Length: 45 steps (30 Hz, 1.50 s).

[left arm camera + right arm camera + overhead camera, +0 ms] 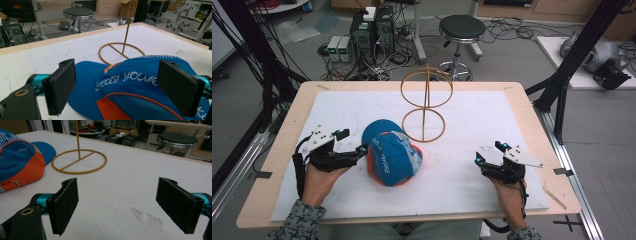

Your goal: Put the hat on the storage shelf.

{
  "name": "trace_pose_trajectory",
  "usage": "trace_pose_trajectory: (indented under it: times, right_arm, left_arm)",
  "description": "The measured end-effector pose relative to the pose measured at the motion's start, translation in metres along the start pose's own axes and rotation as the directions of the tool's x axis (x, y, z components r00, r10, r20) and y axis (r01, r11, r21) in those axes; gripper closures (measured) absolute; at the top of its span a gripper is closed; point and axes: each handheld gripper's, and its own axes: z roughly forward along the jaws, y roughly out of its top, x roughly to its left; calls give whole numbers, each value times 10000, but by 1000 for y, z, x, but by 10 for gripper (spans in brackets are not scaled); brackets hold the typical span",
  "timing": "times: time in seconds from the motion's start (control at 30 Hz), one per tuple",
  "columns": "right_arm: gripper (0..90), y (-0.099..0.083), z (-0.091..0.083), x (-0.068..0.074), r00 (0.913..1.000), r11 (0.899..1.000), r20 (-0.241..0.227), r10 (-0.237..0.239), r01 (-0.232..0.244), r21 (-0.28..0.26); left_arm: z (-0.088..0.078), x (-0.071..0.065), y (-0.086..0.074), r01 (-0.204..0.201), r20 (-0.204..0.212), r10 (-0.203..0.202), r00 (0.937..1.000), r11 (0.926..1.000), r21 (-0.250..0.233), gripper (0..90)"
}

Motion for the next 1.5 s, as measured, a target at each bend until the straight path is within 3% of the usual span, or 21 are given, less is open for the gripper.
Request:
trace_pose_trajectory:
  times: [0.57, 0.83, 0.97, 1.27, 1.5]
  right_arm:
    - [173, -1, -2, -2, 9999, 10000, -89, 83, -83, 37]
    - [174, -2, -2, -2, 9999, 9999, -117, 107, -106, 103]
    - [173, -2, -1, -2, 9998, 9998, -161, 132, -129, 168]
    - [173, -4, -5, -5, 9999, 9996, -39, 159, -158, 235]
    - [173, -6, -11, -8, 9995, 9993, 102, 297, -299, 205]
  left_arm:
    - [6, -12, 2, -235, 467, 237, 9986, 9997, -46, 176]
    - [15, -30, -1, -743, 938, 735, 9929, 9972, 51, 189]
    - [27, -45, -7, -1300, 1180, 1263, 9850, 9912, 249, 190]
    - [41, -59, -13, -1625, 1251, 1558, 9798, 9857, 451, 191]
    - [50, -67, -18, -2173, 1107, 2081, 9718, 9728, 796, 193]
